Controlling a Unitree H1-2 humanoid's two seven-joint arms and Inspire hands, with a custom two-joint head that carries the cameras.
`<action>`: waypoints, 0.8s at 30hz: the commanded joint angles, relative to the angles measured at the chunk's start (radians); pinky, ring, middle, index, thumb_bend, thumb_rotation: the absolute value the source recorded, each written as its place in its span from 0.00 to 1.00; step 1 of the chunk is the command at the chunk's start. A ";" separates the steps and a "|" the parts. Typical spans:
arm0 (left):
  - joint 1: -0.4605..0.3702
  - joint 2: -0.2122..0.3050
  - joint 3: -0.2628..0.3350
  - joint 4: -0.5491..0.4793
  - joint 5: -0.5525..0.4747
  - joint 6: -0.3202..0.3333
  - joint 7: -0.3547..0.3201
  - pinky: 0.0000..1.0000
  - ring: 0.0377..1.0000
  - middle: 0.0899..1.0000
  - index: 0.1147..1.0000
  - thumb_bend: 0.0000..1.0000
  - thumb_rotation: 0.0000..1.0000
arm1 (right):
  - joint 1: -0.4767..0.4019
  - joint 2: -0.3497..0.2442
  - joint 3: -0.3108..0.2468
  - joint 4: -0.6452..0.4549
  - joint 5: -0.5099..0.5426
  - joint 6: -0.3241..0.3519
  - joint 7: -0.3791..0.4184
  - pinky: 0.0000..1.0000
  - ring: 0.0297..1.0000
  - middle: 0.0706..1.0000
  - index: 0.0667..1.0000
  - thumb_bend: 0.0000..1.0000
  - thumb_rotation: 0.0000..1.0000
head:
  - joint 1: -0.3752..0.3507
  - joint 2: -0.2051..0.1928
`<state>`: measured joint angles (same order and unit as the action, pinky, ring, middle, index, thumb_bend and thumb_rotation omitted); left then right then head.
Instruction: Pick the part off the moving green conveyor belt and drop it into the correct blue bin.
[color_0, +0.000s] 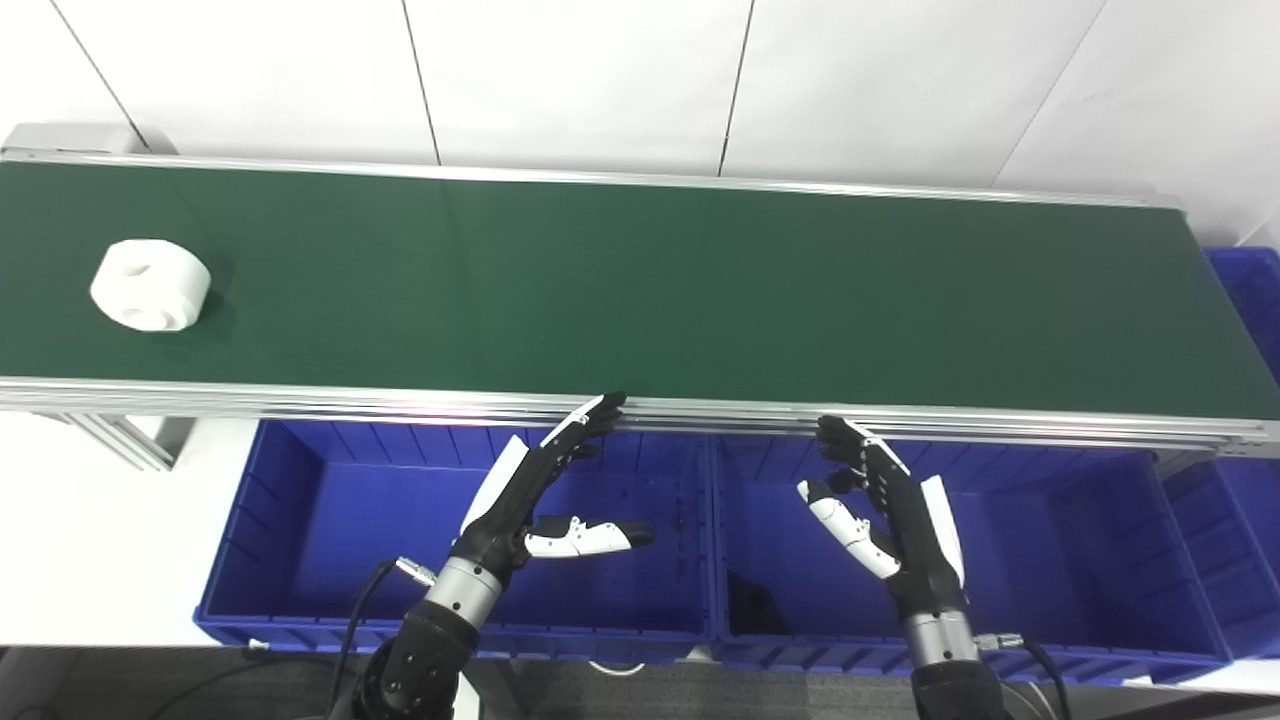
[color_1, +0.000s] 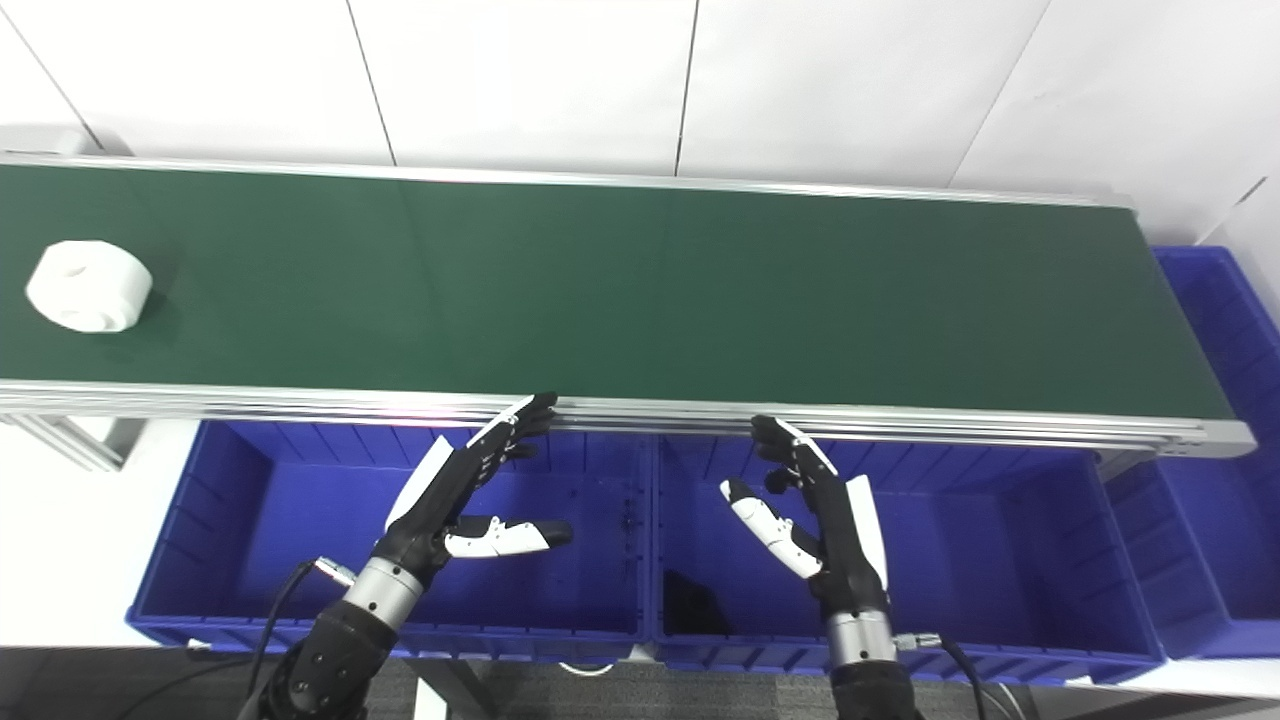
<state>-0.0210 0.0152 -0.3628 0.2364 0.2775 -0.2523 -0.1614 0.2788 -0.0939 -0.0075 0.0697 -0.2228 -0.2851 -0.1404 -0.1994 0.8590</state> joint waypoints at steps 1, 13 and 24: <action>-0.009 -0.004 0.002 -0.030 -0.013 -0.026 0.001 0.83 0.89 0.91 0.90 0.66 0.51 | -0.006 -0.003 -0.007 -0.026 -0.009 -0.042 -0.013 0.72 0.79 0.80 0.80 0.64 0.68 | 0.001 0.000; -0.010 -0.005 0.001 -0.032 -0.011 -0.023 0.001 0.83 0.89 0.90 0.89 0.66 0.51 | -0.005 -0.003 -0.009 -0.034 -0.014 -0.028 -0.010 0.72 0.79 0.78 0.79 0.66 0.67 | 0.001 0.001; -0.010 -0.004 0.001 -0.035 -0.011 -0.019 -0.002 0.84 0.89 0.91 0.90 0.66 0.53 | -0.002 0.001 -0.011 -0.043 -0.018 -0.013 -0.008 0.75 0.80 0.79 0.79 0.66 0.67 | 0.000 0.001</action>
<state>-0.0208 0.0152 -0.3624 0.2307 0.2775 -0.2524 -0.1629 0.2789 -0.0934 -0.0095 0.0622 -0.2467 -0.2839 -0.1406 -0.1994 0.8590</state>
